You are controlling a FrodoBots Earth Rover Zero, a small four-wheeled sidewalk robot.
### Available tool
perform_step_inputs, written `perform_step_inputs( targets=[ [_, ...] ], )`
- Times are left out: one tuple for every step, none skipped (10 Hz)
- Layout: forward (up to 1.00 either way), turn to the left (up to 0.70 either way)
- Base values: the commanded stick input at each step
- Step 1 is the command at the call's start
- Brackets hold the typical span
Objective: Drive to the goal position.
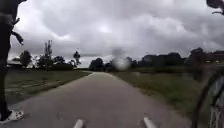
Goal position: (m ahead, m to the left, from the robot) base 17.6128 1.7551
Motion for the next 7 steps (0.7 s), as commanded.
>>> perform_step_inputs(
  targets=[
    [0.70,0.00],
    [0.70,0.00],
    [0.70,0.00],
    [0.70,0.00],
    [0.70,0.00],
    [0.70,0.00],
    [0.70,0.00]
  ],
)
